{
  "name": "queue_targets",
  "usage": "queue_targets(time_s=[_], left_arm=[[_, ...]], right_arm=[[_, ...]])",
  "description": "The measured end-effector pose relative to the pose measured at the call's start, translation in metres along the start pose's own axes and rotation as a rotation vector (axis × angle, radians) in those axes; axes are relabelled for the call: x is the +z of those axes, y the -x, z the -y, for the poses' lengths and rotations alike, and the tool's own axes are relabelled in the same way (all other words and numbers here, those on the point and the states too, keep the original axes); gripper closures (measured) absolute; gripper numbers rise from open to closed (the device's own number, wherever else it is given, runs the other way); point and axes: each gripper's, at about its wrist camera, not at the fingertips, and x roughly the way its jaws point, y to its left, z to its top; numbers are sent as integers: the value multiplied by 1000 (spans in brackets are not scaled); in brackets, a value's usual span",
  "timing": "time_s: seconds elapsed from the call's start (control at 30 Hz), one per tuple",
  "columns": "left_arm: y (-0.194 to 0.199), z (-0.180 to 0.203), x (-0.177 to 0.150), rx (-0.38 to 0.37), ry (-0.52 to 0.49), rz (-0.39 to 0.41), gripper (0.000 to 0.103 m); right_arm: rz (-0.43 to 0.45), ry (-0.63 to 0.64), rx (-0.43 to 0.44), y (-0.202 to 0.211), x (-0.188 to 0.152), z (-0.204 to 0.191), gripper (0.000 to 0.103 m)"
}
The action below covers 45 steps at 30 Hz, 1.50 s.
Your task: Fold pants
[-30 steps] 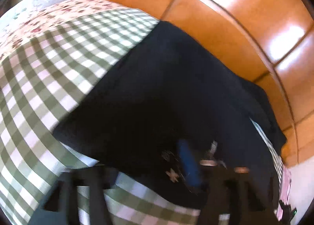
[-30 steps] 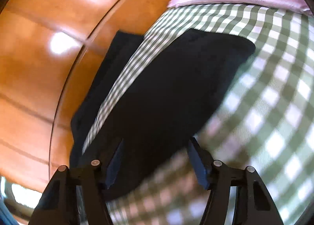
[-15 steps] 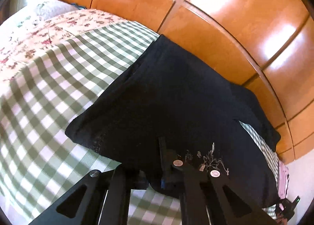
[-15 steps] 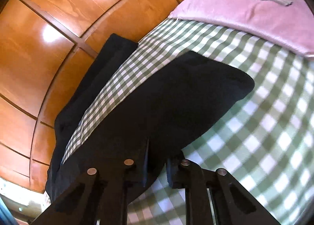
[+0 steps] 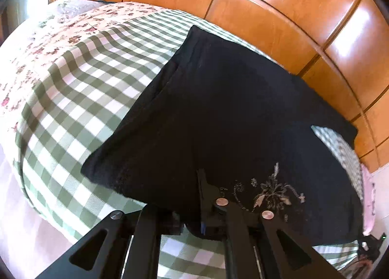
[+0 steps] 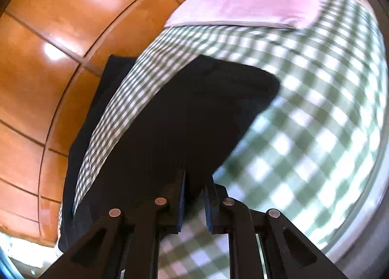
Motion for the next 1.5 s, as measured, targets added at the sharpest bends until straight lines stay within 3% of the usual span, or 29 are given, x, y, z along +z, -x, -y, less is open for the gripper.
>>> queue_targets(time_s=[0.07, 0.2, 0.3, 0.37, 0.47, 0.5, 0.6, 0.73, 0.8, 0.87, 0.93, 1.0, 1.1, 1.2, 1.27, 1.37, 1.5], left_arm=[[-5, 0, 3, 11, -10, -1, 89], [5, -13, 6, 36, 11, -1, 71], [14, -34, 4, 90, 38, 17, 70], [26, -54, 1, 89, 100, 26, 67], [38, -81, -2, 29, 231, 51, 66], [41, -90, -3, 1, 280, 56, 66], [45, -106, -5, -104, 392, 60, 66], [39, -110, -14, -239, 495, 53, 57], [31, -99, -18, -250, 514, 38, 53], [16, -92, -12, -210, 488, 40, 57], [3, -81, -4, -134, 426, 41, 84], [-6, -68, 4, -69, 346, 45, 91], [-11, -61, 14, 14, 272, 28, 92], [6, -56, 23, 88, 201, 50, 87], [23, -60, 34, 86, 175, 108, 86], [42, -58, 65, 21, 170, 175, 86], [22, -42, 130, -126, 168, 130, 81]], right_arm=[[9, -13, -25, 3, 0, 9, 90], [32, -35, -101, 12, 7, 24, 95], [70, -17, -172, 28, 12, 29, 94], [95, 2, -178, 41, 13, 29, 88], [116, 55, -120, 52, 10, 5, 88], [113, 94, -93, 50, 7, -10, 83], [66, 189, -10, 34, -6, -53, 54], [-42, 332, 116, -4, -39, -125, 54], [-91, 384, 167, -18, -57, -150, 54], [-139, 438, 211, -27, -82, -175, 54], [-183, 489, 246, -38, -103, -193, 54], [-235, 523, 261, -49, -123, -206, 54], [-288, 557, 230, -70, -143, -213, 53], [-277, 573, 226, -78, -149, -212, 52], [-287, 574, 261, -78, -150, -208, 47], [-310, 539, 315, -80, -149, -199, 42], [-329, 530, 340, -76, -143, -191, 38]])
